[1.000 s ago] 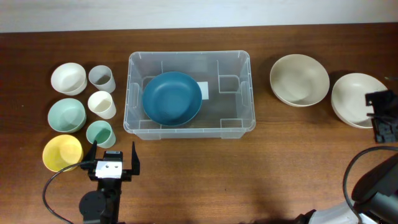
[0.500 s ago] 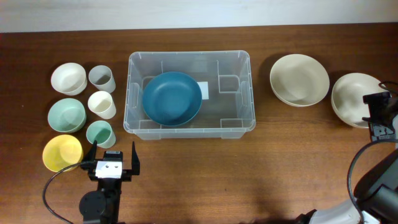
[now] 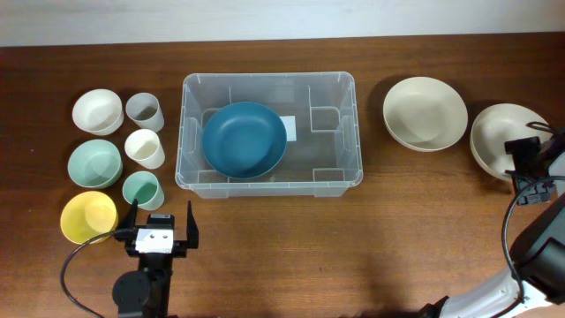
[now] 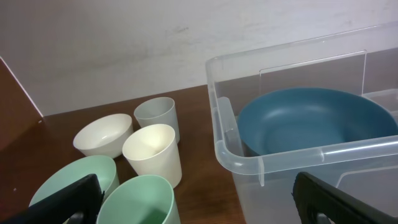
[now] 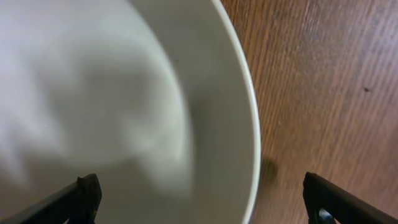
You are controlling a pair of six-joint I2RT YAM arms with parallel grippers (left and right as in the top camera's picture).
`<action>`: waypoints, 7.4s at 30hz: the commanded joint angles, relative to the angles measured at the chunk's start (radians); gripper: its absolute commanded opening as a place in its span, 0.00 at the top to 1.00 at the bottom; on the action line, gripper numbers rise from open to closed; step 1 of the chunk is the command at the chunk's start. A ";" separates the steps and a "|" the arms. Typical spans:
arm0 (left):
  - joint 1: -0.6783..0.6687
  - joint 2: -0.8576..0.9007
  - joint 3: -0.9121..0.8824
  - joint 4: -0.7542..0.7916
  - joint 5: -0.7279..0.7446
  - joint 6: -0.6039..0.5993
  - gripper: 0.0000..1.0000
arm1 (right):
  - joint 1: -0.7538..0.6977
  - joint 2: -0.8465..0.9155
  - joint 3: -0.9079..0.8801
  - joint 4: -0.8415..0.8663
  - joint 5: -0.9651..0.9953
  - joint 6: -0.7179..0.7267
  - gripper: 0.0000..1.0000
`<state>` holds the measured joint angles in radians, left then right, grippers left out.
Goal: Pack container
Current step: 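Grasp the far-right cream bowl's rim with the right gripper and lift, then carry the cream bowl left and lower it onto the teal bowl, then settle the cream bowl into the teal bowl and open the right gripper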
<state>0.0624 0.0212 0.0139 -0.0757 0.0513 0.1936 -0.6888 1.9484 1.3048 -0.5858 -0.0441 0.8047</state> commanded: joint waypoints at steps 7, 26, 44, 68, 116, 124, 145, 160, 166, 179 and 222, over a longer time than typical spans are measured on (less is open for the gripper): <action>0.004 -0.010 -0.005 -0.004 -0.003 -0.009 0.00 | -0.008 0.056 -0.008 0.047 -0.012 -0.008 0.16; 0.004 -0.010 -0.005 -0.004 -0.003 -0.009 0.00 | -0.050 0.056 -0.008 0.076 -0.011 -0.003 0.96; 0.004 -0.010 -0.005 -0.004 -0.003 -0.009 0.00 | -0.334 0.054 -0.008 0.256 -0.694 -0.029 0.96; 0.004 -0.010 -0.005 -0.004 -0.003 -0.009 0.00 | 0.479 -0.487 -0.001 0.245 -0.800 -0.108 0.96; 0.004 -0.010 -0.005 -0.004 -0.003 -0.009 0.00 | 1.169 -0.076 -0.001 0.354 -0.127 0.016 0.95; 0.004 -0.010 -0.005 -0.004 -0.003 -0.009 0.00 | 1.192 -0.033 -0.001 0.374 -0.124 0.020 0.95; 0.004 -0.010 -0.005 -0.004 -0.003 -0.009 0.00 | 1.193 -0.027 -0.002 0.354 -0.124 0.020 0.91; 0.004 -0.010 -0.005 -0.004 -0.003 -0.009 0.00 | 1.192 -0.027 -0.002 0.354 -0.174 0.036 0.81; 0.004 -0.010 -0.005 -0.004 -0.003 -0.009 0.00 | 1.192 -0.027 -0.002 0.354 -0.180 0.042 0.81; 0.004 -0.010 -0.005 -0.004 -0.003 -0.009 0.00 | 1.191 -0.027 -0.002 0.351 -0.150 0.042 0.91; 0.004 -0.010 -0.005 -0.004 -0.003 -0.009 0.00 | 1.193 -0.026 0.057 0.313 -0.105 -0.030 0.96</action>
<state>0.0624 0.0212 0.0139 -0.0757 0.0513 0.1936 0.4973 1.9182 1.3445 -0.2699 -0.1547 0.7849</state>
